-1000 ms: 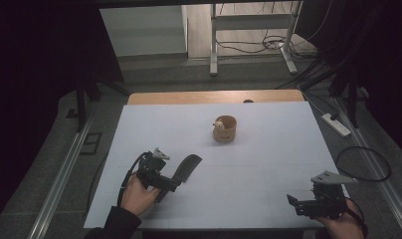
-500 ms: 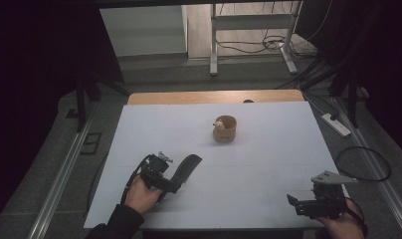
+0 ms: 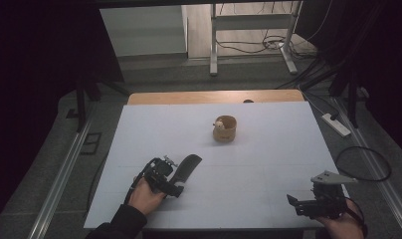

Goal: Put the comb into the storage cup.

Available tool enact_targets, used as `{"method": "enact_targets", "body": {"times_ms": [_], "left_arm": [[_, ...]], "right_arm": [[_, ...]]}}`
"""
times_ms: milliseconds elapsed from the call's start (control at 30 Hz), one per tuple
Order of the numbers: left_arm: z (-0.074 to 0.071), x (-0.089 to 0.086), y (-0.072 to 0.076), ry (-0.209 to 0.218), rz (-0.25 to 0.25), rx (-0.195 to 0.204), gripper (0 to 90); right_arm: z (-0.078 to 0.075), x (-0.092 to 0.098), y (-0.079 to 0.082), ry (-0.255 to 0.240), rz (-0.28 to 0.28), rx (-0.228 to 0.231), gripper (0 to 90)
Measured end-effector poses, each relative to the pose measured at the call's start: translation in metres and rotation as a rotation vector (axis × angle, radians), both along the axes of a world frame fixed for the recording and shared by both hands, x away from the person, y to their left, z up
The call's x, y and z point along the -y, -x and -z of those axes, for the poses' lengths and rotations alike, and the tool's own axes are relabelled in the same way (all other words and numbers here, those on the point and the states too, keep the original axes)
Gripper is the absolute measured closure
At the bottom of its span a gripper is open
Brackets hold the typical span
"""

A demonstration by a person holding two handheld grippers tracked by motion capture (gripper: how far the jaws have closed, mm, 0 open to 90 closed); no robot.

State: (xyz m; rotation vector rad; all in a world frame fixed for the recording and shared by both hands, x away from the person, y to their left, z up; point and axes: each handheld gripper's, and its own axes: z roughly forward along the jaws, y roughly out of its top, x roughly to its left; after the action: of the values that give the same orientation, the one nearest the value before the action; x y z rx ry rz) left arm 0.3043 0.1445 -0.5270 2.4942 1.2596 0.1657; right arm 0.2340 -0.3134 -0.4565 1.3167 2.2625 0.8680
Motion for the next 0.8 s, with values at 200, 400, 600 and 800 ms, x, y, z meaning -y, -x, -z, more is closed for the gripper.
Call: {"method": "enact_targets", "body": {"times_ms": [200,400,600,800], "left_arm": [[0.0,0.001,0.0,-0.006,-0.001,-0.005,0.0],[-0.005,0.003,0.002,-0.013,-0.006,-0.023,6.8],[-0.013,0.001,0.005,0.0,-0.017,-0.018,37.7],[-0.014,0.003,0.009,0.0,-0.022,-0.005,70.8]], "right_arm": [[0.0,0.0,0.0,0.002,0.0,0.0,0.0],[0.0,0.0,0.0,0.002,0.0,0.0,0.0],[0.0,0.0,0.0,0.002,0.0,0.0,0.0],[0.0,0.0,0.0,0.003,-0.001,-0.001,0.0]]}}
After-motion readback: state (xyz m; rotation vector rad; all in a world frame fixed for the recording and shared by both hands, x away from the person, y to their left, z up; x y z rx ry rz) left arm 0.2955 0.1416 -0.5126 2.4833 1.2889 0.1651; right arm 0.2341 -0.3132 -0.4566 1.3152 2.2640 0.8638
